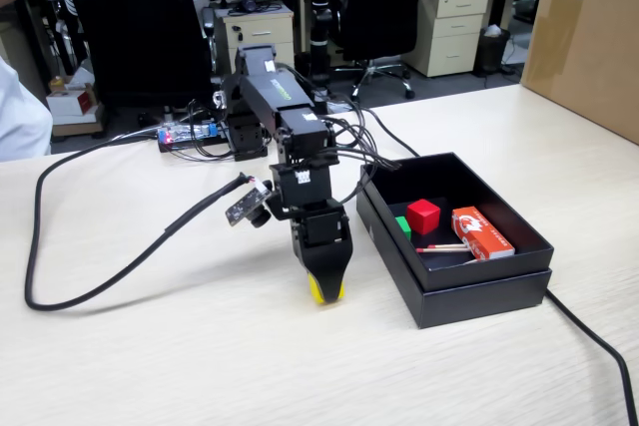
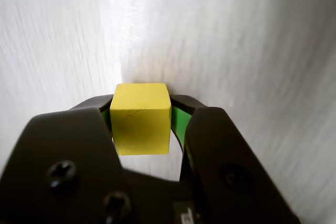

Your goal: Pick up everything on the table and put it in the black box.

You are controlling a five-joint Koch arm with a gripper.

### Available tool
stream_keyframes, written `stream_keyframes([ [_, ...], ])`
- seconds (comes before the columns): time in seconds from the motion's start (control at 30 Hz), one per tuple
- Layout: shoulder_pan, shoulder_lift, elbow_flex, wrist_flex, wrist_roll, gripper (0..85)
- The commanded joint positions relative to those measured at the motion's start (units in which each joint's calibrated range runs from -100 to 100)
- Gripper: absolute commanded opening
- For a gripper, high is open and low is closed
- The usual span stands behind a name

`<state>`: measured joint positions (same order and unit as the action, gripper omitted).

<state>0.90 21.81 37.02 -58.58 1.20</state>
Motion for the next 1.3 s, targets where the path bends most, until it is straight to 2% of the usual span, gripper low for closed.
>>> stream_keyframes([
  [0.0, 0.8, -17.3, 2.1, 0.0, -0.1, 0.9],
  [0.2, 6.8, -38.7, -3.7, -0.1, 1.1, 0.9],
  [0.3, 11.0, -42.5, -4.5, -1.0, 2.2, 0.9],
  [0.43, 14.1, -39.0, -3.5, -1.3, 3.6, 0.9],
  [0.7, 14.3, -22.7, -2.3, -1.4, 4.4, 0.9],
  [0.97, 13.2, -15.3, -2.5, -1.4, 4.5, 1.1],
  [1.0, 13.2, -14.3, -2.2, -1.5, 4.5, 8.0],
  [1.03, 13.2, -13.4, -2.9, -1.4, 4.5, 19.1],
  [1.1, 13.4, -13.0, -3.3, -1.4, 4.5, 20.1],
  [1.17, 13.6, -13.0, -3.7, -1.4, 4.5, 26.3],
  [1.23, 13.7, -14.4, -3.9, -1.4, 4.5, 29.0],
  [1.27, 13.7, -16.2, -4.6, -1.4, 4.5, 37.1],
])
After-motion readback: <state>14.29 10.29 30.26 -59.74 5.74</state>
